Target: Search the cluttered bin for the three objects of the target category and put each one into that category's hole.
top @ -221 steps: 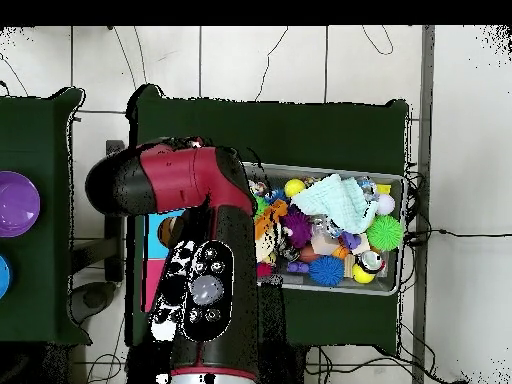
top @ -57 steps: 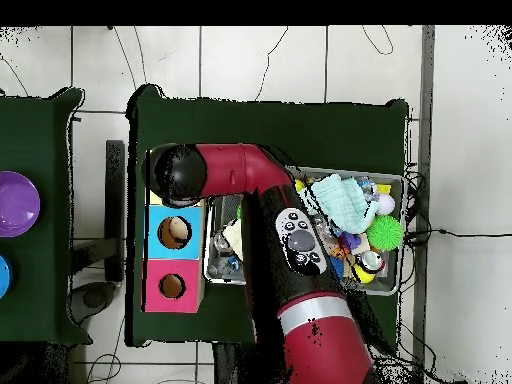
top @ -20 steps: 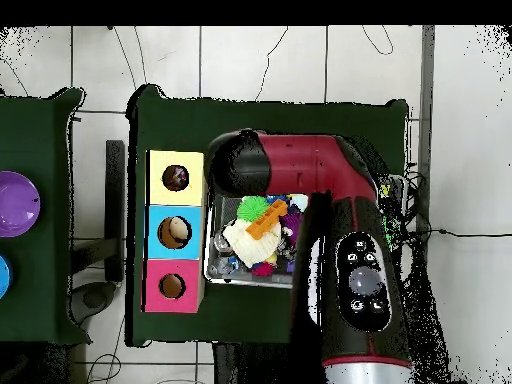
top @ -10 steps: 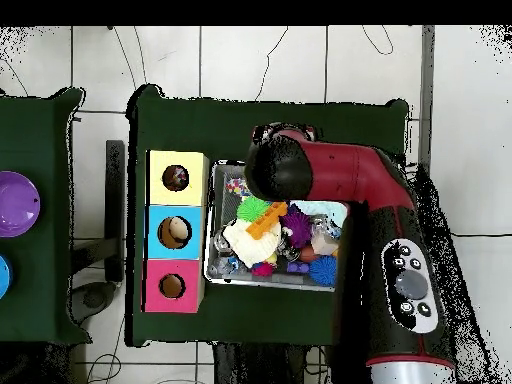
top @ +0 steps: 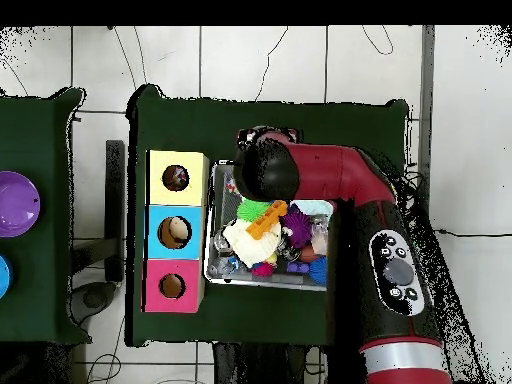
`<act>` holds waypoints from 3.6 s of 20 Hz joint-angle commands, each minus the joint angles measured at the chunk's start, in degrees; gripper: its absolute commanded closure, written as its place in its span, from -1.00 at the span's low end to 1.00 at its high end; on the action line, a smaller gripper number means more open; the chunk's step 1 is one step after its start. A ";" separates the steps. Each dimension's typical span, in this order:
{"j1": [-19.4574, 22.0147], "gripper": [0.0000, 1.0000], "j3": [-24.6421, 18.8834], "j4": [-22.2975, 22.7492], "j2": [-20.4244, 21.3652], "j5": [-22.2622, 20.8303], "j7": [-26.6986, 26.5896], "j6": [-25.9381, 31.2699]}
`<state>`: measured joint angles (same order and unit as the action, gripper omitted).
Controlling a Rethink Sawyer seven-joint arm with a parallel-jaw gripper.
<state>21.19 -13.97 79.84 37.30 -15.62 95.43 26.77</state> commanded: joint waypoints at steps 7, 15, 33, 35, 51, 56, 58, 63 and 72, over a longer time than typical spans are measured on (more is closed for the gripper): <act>1.93 -1.00 -8.28 6.50 -2.95 0.13 -2.53 3.90; 0.71 -1.00 -6.58 5.62 -2.71 -1.11 -1.88 7.20; -3.74 -1.00 -0.15 2.16 -5.58 -3.39 -0.01 14.47; -4.20 -1.00 0.44 2.43 -5.34 -4.40 1.43 10.49; -8.88 -1.00 8.25 -3.07 -5.99 -9.22 4.89 8.79; -6.83 -1.00 4.93 -2.85 -8.07 -6.93 3.40 6.63; -5.81 -1.00 3.02 -1.97 -8.59 -6.18 3.07 4.07; -4.38 -1.00 0.69 0.21 -9.01 -5.16 1.92 2.39; -4.71 -1.00 1.88 2.55 -8.90 -5.73 1.38 5.93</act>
<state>16.14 -9.20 78.34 30.77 -21.15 95.43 30.96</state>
